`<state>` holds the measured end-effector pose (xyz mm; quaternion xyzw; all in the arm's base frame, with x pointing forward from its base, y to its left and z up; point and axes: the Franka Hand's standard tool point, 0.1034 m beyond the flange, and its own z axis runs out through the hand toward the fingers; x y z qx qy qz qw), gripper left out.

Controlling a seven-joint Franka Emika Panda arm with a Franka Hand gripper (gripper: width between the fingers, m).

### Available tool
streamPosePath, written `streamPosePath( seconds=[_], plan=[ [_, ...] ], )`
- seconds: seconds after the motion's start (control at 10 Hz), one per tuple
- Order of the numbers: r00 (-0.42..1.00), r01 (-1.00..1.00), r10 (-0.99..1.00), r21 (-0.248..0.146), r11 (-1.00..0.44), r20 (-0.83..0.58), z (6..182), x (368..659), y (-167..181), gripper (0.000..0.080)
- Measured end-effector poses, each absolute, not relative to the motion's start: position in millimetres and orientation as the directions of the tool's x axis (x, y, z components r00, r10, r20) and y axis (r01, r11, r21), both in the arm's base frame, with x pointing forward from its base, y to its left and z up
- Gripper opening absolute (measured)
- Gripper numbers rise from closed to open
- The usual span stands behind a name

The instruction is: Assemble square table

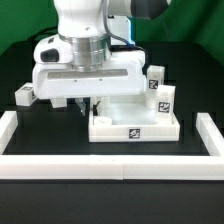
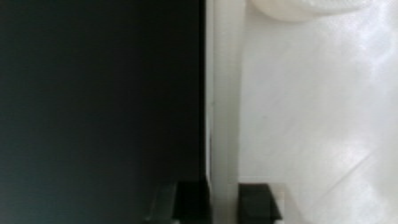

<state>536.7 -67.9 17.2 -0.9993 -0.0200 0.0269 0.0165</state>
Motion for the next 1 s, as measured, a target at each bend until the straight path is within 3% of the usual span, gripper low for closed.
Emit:
streamPosePath(
  seconds=[0.4, 1.0],
  plan=[
    [0.929, 0.369, 0.368, 0.007, -0.929, -0.041, 17.7, 569.2, -47.1, 0.0063],
    [0.750, 0.660, 0.659, 0.005, -0.751, -0.058, 18.0, 570.0, -52.5, 0.0063]
  ],
)
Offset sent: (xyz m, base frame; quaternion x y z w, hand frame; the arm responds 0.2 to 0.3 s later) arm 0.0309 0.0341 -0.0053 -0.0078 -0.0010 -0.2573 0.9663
